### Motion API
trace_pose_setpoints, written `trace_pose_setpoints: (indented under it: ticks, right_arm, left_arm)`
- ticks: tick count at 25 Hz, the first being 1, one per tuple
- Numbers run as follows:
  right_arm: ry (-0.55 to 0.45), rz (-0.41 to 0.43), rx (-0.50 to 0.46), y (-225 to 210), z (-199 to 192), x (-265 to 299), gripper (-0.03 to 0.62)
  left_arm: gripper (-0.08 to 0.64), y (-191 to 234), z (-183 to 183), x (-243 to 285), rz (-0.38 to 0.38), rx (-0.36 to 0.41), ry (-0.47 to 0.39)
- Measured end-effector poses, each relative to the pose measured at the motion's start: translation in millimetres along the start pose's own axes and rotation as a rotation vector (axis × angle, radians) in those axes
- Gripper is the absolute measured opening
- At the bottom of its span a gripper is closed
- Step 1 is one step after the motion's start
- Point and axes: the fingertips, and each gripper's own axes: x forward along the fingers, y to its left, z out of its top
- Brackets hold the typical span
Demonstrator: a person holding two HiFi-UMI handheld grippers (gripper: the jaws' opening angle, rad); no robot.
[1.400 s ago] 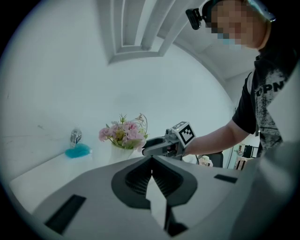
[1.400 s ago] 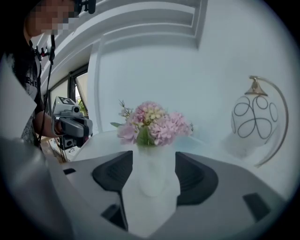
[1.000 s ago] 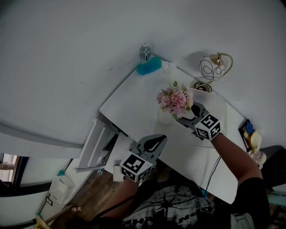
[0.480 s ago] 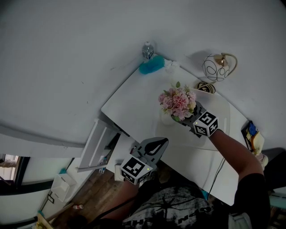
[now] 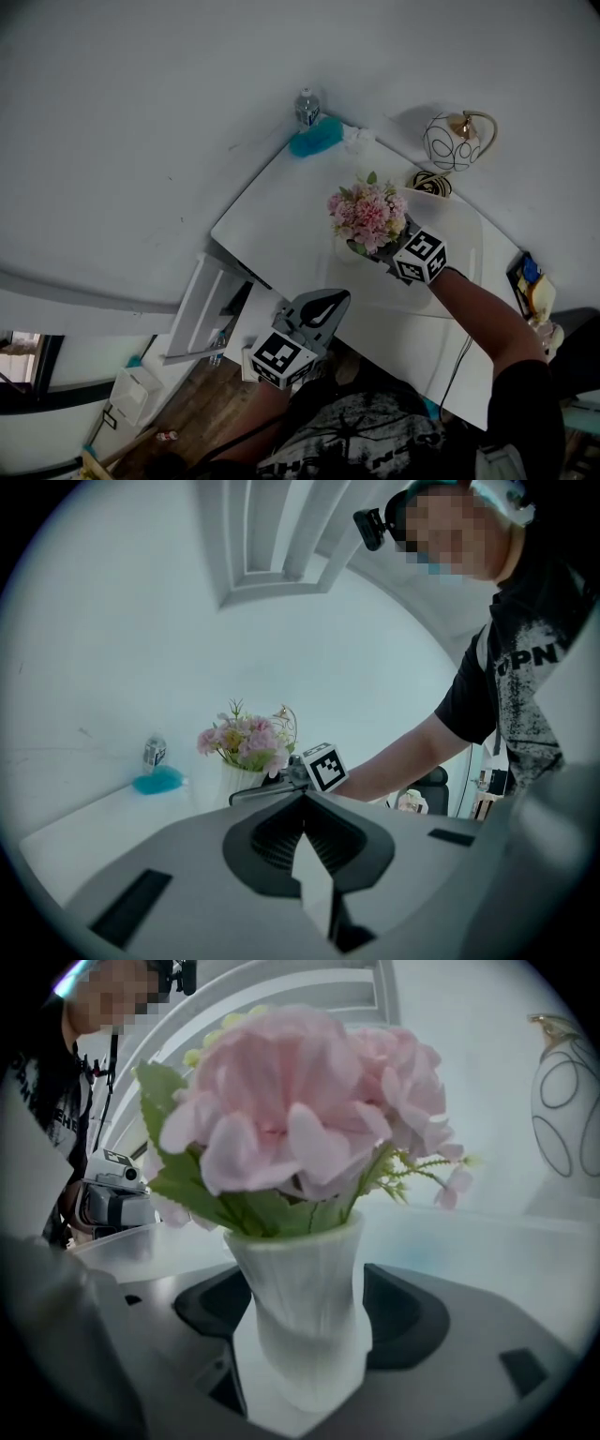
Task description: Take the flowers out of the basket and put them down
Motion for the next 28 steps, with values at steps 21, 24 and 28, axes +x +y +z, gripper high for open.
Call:
trace_pose_setpoints:
  ticks: [21,24,28]
  right_arm:
    - [0.027,0.011,-0.035,9,11,-10,0.336]
    - [0.013,0.007,-0.029,15,19,-16,0.336]
    - [-0.010,-0.009,-0.042,21,35,-27,0.334]
  left_arm:
    - [0.015,8,4,1,0.008,0.035,0.020]
    - [0.015,10,7,-4,0.003,0.048,0.019]
    - [0.015,9,11,-4,-0.001,0.064,0.021]
